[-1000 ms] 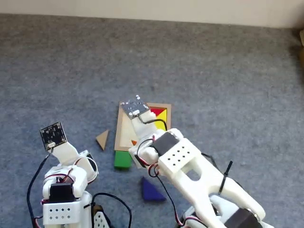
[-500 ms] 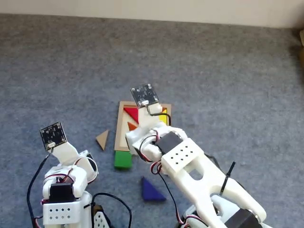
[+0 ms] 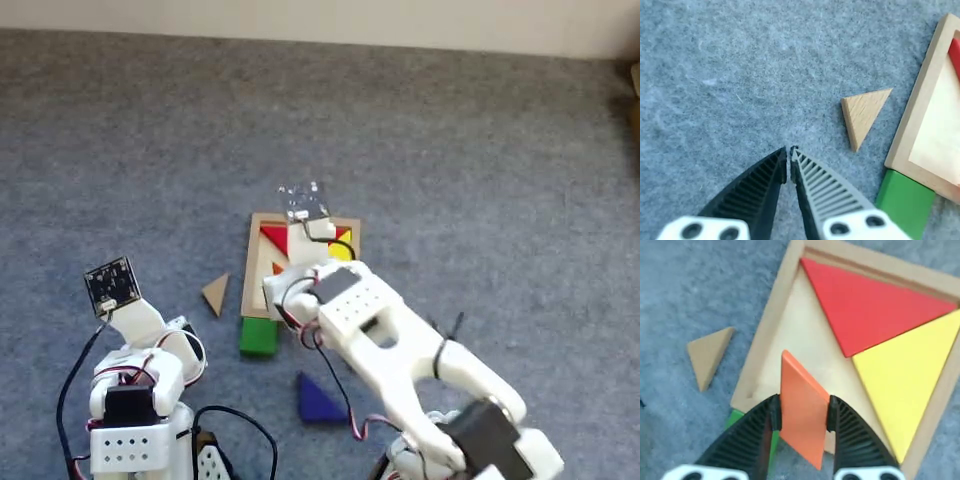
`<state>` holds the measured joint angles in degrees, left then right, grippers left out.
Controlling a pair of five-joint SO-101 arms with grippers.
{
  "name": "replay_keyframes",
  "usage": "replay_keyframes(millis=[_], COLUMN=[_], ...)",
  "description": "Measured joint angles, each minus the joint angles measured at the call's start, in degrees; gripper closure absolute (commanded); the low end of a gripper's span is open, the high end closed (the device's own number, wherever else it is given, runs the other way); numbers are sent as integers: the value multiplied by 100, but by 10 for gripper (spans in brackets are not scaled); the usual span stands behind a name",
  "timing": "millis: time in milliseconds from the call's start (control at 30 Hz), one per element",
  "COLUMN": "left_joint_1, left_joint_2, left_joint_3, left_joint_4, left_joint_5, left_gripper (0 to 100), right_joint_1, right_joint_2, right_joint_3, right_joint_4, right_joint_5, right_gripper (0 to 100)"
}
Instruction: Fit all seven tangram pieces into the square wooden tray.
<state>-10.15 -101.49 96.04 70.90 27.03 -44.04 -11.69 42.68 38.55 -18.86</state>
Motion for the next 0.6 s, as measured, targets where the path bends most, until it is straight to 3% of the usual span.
replay_keyframes(millis=[433,600], left_joint_1=[0,0], left_joint_2=[0,0], left_joint_3=[0,0], left_joint_4=[0,0], left_joint_5=[0,0], left_gripper=[957,957], right_joint_1=[18,18], right_joint_2=[1503,1899], right_joint_3=[-1486,-1785], right_joint_4=[-26,-26], right_joint_5=[-35,-35], right_gripper=[923,788])
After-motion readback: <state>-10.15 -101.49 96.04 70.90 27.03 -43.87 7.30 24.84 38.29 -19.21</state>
